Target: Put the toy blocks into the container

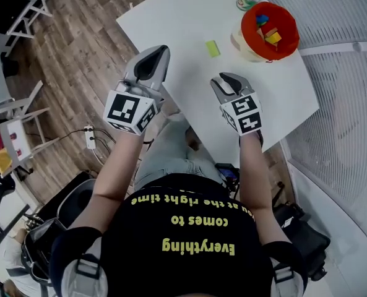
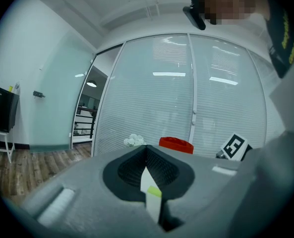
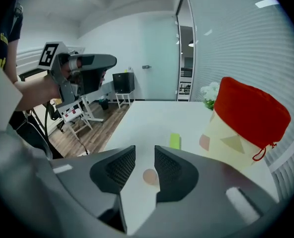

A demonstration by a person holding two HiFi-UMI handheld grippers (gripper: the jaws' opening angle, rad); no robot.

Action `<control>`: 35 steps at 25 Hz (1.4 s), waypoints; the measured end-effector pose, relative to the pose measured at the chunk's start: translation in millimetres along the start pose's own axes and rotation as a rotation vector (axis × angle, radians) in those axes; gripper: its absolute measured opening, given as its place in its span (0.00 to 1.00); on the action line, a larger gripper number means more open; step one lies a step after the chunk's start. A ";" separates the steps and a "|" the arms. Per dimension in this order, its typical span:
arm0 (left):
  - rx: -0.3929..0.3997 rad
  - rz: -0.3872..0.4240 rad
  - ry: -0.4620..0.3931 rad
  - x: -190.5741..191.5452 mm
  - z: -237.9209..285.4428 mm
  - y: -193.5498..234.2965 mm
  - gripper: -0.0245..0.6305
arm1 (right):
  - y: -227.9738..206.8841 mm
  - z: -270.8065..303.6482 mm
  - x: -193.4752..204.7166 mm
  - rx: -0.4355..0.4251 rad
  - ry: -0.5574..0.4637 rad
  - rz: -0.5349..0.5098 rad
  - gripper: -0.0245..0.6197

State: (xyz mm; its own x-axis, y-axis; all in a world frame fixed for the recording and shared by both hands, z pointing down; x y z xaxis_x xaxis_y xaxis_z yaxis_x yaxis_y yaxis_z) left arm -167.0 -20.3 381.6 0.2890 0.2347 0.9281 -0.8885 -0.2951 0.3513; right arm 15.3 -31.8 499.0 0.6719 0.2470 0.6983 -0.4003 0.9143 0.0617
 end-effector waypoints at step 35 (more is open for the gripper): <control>-0.055 -0.038 0.055 33.2 -11.0 17.9 0.04 | 3.4 60.4 55.5 -0.026 0.311 -0.081 0.27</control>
State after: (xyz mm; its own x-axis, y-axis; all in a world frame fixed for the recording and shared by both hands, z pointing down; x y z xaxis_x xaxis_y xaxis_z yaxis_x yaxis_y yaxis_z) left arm -177.2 -7.6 417.4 0.3042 0.2961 0.9054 -0.8960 -0.2338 0.3775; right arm 13.6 -34.4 581.1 0.8605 0.2558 0.4405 -0.3245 0.9419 0.0870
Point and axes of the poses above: the fingertips, and each gripper's own axes: z forward along the fingers, y to its left, x out of its underside, the point moved 4 cm from there along -z, backward along the fingers, and after that the axes turned 10 degrees about -z, right-handed, at the moved point
